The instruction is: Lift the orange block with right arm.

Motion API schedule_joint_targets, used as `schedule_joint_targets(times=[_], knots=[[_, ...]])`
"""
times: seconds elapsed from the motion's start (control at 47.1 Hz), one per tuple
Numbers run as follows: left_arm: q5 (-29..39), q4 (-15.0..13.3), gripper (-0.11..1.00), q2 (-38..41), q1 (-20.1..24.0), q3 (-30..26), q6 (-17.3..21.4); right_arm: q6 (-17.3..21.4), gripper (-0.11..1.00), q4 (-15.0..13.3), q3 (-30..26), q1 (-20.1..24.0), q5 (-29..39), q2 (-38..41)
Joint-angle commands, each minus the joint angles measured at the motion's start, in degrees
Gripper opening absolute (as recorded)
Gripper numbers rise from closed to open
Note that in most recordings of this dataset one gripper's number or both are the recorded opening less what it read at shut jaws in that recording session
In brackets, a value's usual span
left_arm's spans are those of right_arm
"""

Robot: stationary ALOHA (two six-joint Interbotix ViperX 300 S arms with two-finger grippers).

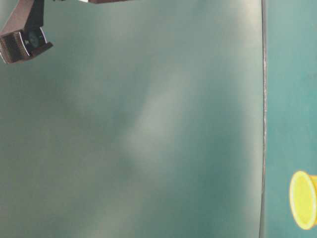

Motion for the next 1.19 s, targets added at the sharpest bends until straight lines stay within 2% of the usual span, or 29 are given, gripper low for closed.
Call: schedule_joint_targets(times=[0.0, 1.168], knots=[[-0.1, 0.1, 0.00, 0.3, 0.2, -1.7, -0.1, 0.1, 0.42, 0.0, -1.8, -0.1, 0.0, -1.1], [0.7, 0.1, 0.00, 0.3, 0.2, -1.8, -0.1, 0.2, 0.42, 0.1, -1.8, -0.1, -0.1, -1.1]])
